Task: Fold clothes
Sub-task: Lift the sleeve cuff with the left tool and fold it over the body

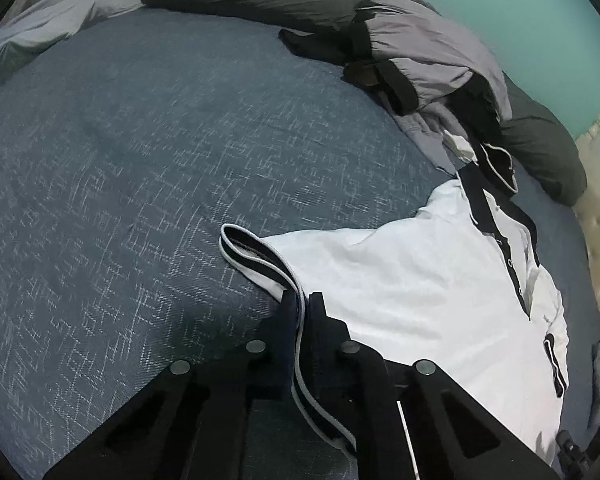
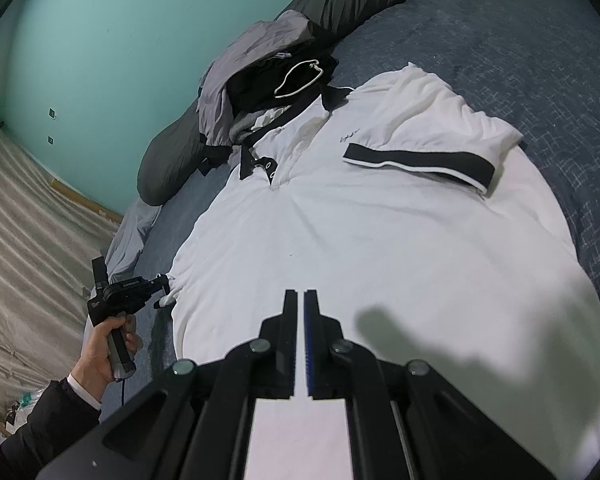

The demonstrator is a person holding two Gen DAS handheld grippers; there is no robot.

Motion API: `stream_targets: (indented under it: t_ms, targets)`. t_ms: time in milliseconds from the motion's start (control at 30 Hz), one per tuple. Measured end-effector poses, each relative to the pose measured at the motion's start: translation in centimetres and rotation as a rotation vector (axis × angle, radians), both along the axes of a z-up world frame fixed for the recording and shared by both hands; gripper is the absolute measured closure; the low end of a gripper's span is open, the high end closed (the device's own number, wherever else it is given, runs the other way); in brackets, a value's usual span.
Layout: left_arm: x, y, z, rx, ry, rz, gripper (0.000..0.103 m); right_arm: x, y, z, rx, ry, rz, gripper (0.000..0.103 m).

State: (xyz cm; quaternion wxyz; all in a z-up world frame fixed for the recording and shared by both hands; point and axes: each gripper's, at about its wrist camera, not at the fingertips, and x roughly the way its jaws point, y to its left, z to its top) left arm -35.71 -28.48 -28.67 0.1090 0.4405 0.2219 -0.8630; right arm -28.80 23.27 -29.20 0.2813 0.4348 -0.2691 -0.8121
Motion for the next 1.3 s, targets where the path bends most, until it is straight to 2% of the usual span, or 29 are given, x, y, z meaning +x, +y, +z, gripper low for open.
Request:
stream_targets:
  t_ms: [267,600,833,1000,1100,1233,1267,1300]
  targets:
    - [-0.5,1.9,1.2,-0.048,0.008,-0.045,0.098,0.0,0.3,0.0,-0.005,-0.001,-0.005,0.100]
    - [-2.2,7.9,4.3,-0.070,0.051,-0.183,0.098,-0.1,0.4,0.1,-0.013,-0.002,-0.009,0.100]
    - [-3.3,12.9,4.2,-0.063,0.046,-0.278,0.098,-0.1,0.7,0.1,-0.021,-0.004,-0.013,0.100]
    - [-4.0,15.8,2.9,-0.063,0.009,-0.333,0.098,-0.1,0.8,0.1,-0.025,-0.005,-0.015,0.100]
    - [-3.8,16.2,2.7,-0.068,-0.002,-0.345,0.098,-0.1,0.8,0.0,-0.030,-0.009,-0.015,0.100]
    - [-2.8,14.3,3.7,-0.081,-0.006,-0.320,0.096,-0.2,1.0,0.2,-0.038,-0.010,-0.015,0.100]
    - [-2.6,13.9,3.6,-0.093,-0.017,-0.315,0.094,-0.2,1.0,0.2,-0.039,-0.009,-0.015,0.100]
    - [-2.3,13.5,3.5,-0.111,-0.031,-0.311,0.085,-0.2,1.0,0.2,-0.039,-0.010,-0.016,0.100]
